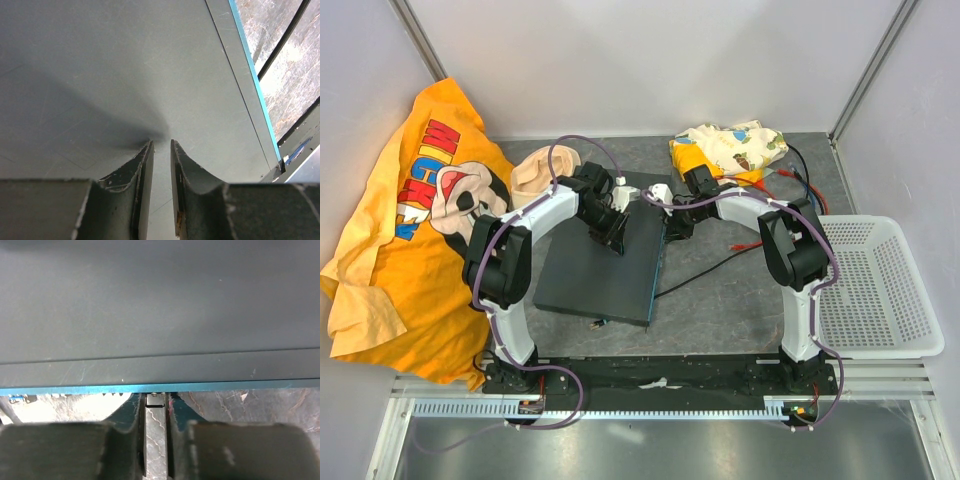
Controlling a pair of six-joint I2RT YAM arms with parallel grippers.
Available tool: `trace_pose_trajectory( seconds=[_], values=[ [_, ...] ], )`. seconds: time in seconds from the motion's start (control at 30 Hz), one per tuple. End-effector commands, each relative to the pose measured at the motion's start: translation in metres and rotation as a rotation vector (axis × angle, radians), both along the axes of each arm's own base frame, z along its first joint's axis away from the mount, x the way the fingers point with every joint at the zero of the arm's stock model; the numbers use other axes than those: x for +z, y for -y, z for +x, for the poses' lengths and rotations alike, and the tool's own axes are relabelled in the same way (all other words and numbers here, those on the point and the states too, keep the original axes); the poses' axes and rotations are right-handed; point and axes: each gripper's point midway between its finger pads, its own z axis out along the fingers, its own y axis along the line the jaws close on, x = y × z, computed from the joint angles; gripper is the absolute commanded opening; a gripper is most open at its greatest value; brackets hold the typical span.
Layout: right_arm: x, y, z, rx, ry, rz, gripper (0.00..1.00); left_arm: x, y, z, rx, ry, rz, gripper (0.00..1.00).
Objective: Pull the plug from the switch port
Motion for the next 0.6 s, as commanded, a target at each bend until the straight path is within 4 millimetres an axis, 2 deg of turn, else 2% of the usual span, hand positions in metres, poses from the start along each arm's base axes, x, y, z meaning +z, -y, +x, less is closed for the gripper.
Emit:
trace_pose_trajectory(
  seconds=[0.0, 0.07, 0.1, 0.23, 0.3, 0.4, 0.43, 0.5, 0.57],
  values=[
    [0.038, -0.023, 0.009, 0.155, 0.155, 0.098, 0.03, -0.021, -0.018, 0.003, -0.001, -0.004, 0.097, 0.29],
    [0.036, -0.013, 0.006, 0.234, 0.211, 0.058, 0.00, -0.021, -0.017, 0.003, -0.001, -0.006, 0.096, 0.29],
    [0.031, -0.002, -0.002, 0.261, 0.188, 0.024, 0.01, -0.022, -0.017, 0.004, -0.002, -0.008, 0.095, 0.29],
    [0.015, 0.035, -0.007, 0.381, 0.234, -0.091, 0.01, -0.024, -0.015, 0.005, -0.002, -0.014, 0.092, 0.29],
    [0.004, 0.057, -0.014, 0.392, 0.211, -0.133, 0.00, -0.026, -0.016, 0.006, 0.001, -0.015, 0.094, 0.29],
    [0.001, 0.077, -0.020, 0.373, 0.171, -0.152, 0.00, -0.026, -0.014, 0.006, -0.001, -0.013, 0.088, 0.29],
    [0.000, 0.079, -0.020, 0.345, 0.155, -0.156, 0.00, -0.026, -0.015, 0.007, 0.001, -0.012, 0.090, 0.29],
    [0.004, 0.077, -0.015, 0.135, 0.029, -0.119, 0.00, -0.026, -0.014, 0.006, 0.004, -0.014, 0.086, 0.29],
    [0.015, 0.065, -0.019, 0.019, -0.093, -0.042, 0.00, -0.027, -0.014, 0.006, 0.004, -0.017, 0.084, 0.29]
  ],
)
